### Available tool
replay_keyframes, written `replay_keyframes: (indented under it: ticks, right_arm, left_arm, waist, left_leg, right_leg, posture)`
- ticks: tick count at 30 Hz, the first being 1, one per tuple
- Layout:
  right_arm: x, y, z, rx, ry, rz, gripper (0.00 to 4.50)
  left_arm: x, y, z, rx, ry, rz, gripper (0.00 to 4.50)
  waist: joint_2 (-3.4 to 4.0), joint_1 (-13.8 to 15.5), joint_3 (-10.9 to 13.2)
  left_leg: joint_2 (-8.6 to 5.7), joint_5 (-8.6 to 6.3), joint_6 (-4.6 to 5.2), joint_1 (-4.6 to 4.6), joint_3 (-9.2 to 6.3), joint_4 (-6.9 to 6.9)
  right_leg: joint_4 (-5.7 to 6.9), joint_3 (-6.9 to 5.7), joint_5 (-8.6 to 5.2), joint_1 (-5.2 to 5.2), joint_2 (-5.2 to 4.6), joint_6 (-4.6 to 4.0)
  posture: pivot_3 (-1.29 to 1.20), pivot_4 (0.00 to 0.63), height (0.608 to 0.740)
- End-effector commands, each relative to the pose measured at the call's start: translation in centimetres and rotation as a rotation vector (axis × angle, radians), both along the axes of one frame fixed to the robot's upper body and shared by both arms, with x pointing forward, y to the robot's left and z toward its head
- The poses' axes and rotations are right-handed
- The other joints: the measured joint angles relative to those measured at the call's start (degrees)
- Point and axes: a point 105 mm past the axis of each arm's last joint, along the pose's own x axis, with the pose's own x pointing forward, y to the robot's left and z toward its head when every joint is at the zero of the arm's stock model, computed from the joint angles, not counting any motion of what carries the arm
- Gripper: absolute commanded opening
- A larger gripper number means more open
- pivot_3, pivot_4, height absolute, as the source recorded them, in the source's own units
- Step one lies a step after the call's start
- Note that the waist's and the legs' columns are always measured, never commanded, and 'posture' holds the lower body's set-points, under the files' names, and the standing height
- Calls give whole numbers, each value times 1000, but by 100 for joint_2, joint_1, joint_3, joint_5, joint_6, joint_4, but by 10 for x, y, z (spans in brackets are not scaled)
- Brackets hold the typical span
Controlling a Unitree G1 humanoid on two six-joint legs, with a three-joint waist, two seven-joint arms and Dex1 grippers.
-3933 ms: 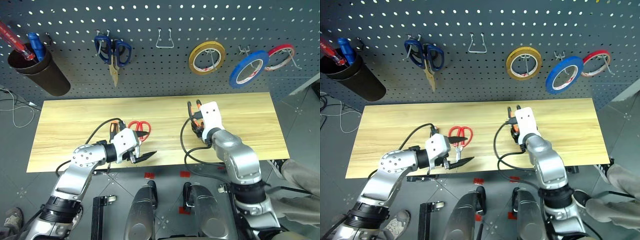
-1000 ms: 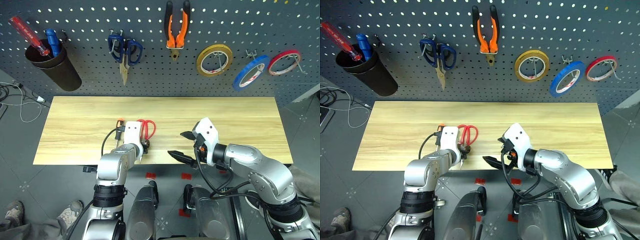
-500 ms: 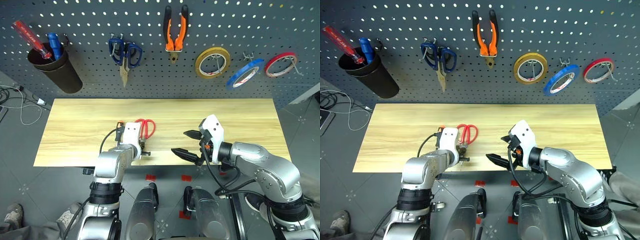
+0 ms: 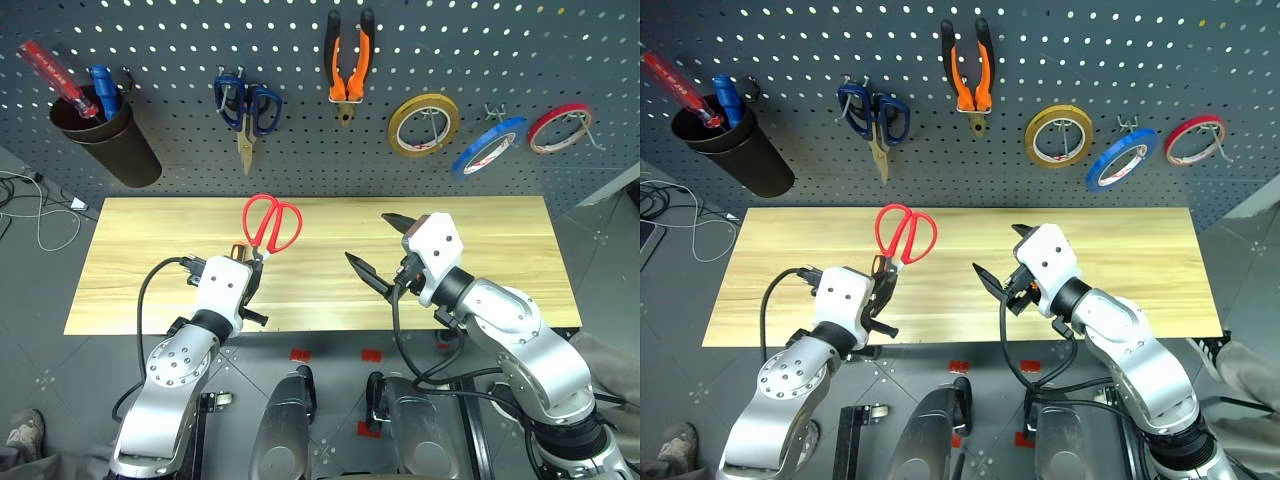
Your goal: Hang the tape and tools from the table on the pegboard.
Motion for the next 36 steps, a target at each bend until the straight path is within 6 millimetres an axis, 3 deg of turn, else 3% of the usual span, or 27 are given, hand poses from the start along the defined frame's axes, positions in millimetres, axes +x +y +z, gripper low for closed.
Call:
replay_keyframes:
  ticks: [1,6,13,19,23,27,30,32,36]
  right_arm:
    - [-3,-7,27,68,-138,-32,4500]
    - [7,-8,37,101,-160,-35,4500]
    - [14,-1,37,113,-161,-18,4500]
    - [18,4,39,117,-169,-14,4500]
    - [21,5,42,122,-173,-17,4500]
    - [21,6,42,121,-173,-17,4500]
    - [22,8,36,103,-147,-28,4500]
    - [25,9,21,72,-69,-47,4500]
    - [22,16,-1,29,61,-43,4500]
  left_arm:
    - [-13,4,49,51,-207,32,312]
    - [-14,1,77,79,-316,23,312]
    - [9,0,104,118,-417,10,312]
    - [36,5,100,127,-400,39,312]
    - [53,1,87,110,-339,32,312]
    - [70,-10,78,72,-274,-4,1622]
    - [71,-15,65,60,-217,-36,2519]
    - [69,-13,38,34,-95,-48,3203]
    - [61,20,-16,-118,185,58,4481]
  waist:
    - [-2,11,-1]
    - [-7,23,-5]
    - [-13,28,-8]
    - [-14,20,-9]
    - [-18,20,-11]
    - [-19,19,-12]
    - [-20,11,-13]
    - [-21,-22,-15]
    - [-22,-126,-16]
  left_leg:
    - [0,-3,5,0,0,0]
    - [0,3,-5,0,-1,1]
    - [-1,4,-6,-2,-3,1]
    - [1,6,-8,-1,-5,1]
    - [-2,6,-7,-2,-3,3]
    - [-1,6,-8,-1,-5,3]
    - [-2,6,-8,-2,-2,5]
    - [-1,6,-8,-1,1,5]
    - [4,6,-8,2,-1,2]
  right_leg:
    - [0,0,-12,0,0,22]
    - [5,0,-8,0,3,14]
    - [3,-3,3,0,6,-5]
    - [5,-8,3,0,7,-5]
    - [3,-5,3,1,5,-5]
    - [4,-7,3,1,5,-6]
    - [4,-5,4,1,4,-7]
    - [3,-4,4,1,3,-7]
    - [6,-6,3,1,5,-8]
  posture:
    - [-81,345,740]
    - [-57,337,740]
    - [-46,331,740]
    - [-59,326,740]
    - [-64,325,740]
    - [-83,327,740]
    - [-91,330,740]
    - [-97,334,740]
    - [-109,347,740]
